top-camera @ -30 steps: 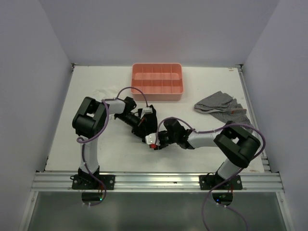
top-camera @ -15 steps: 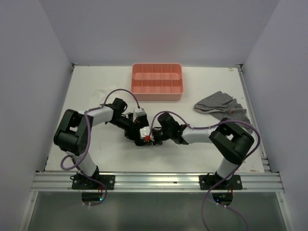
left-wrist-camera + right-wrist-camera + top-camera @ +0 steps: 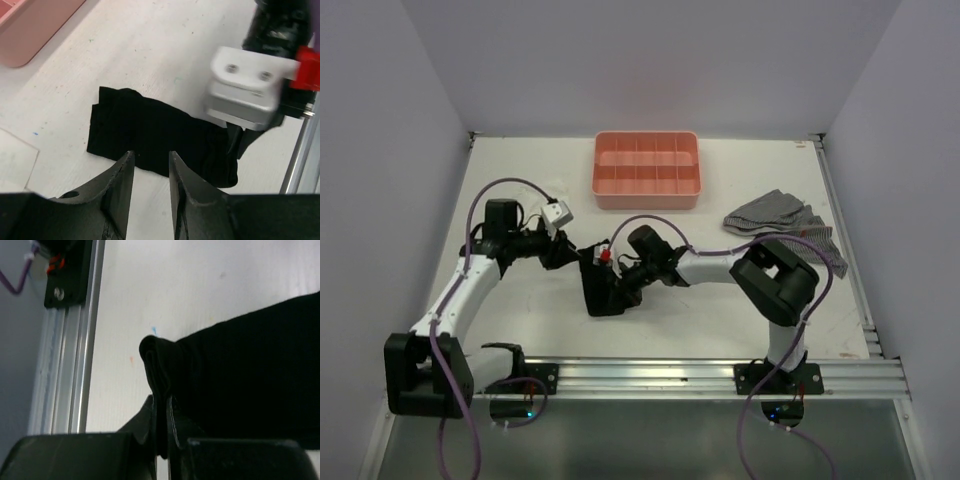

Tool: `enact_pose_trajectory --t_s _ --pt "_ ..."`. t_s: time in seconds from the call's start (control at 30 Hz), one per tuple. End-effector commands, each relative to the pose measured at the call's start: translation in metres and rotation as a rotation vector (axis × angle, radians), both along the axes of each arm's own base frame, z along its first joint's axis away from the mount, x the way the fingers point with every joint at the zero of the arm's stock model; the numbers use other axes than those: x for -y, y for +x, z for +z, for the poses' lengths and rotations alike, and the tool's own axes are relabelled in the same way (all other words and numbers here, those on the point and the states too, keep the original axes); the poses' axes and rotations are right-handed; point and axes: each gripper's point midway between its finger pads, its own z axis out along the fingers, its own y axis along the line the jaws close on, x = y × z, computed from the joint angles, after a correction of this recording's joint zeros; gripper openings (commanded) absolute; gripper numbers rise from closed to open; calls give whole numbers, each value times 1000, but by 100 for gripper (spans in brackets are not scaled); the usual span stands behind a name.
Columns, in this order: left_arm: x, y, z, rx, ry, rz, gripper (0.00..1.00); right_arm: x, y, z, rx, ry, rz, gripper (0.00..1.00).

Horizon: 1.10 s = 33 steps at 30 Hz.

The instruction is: Roll the underwear

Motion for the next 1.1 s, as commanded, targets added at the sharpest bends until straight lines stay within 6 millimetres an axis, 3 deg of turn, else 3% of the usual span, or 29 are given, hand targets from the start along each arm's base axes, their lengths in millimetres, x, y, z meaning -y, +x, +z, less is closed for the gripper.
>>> enact_pose_trajectory --t_s 0.0,0.13,0.17,0.27,0.3,0.43,0.63,0.87,1.07 --pt "-13 -15 -8 137 101 -34 38 -7 -7 -3 -231 -123 -67 0" --pt "-17 -38 -15 245 172 -132 41 -27 -2 3 -365 -163 -96 0" --pt "-19 -49 -23 234 191 -155 41 -28 -2 -7 -401 -183 -106 0" --pt "-25 -69 -33 314 262 -249 42 -37 2 -11 -499 -208 -134 0" --pt "-26 -71 -30 390 290 -281 42 -37 2 -23 -544 -233 -146 0" --pt "-29 -88 -38 523 353 -379 44 -46 13 -31 -650 -255 -221 0" --pt "-28 -116 -62 593 415 -554 44 -42 28 -57 -792 -289 -335 0" --pt "-23 -106 -72 582 453 -593 45 -44 34 -66 -841 -312 -380 0" --pt "-2 -103 -73 610 443 -628 47 -46 36 -72 -879 -328 -404 0"
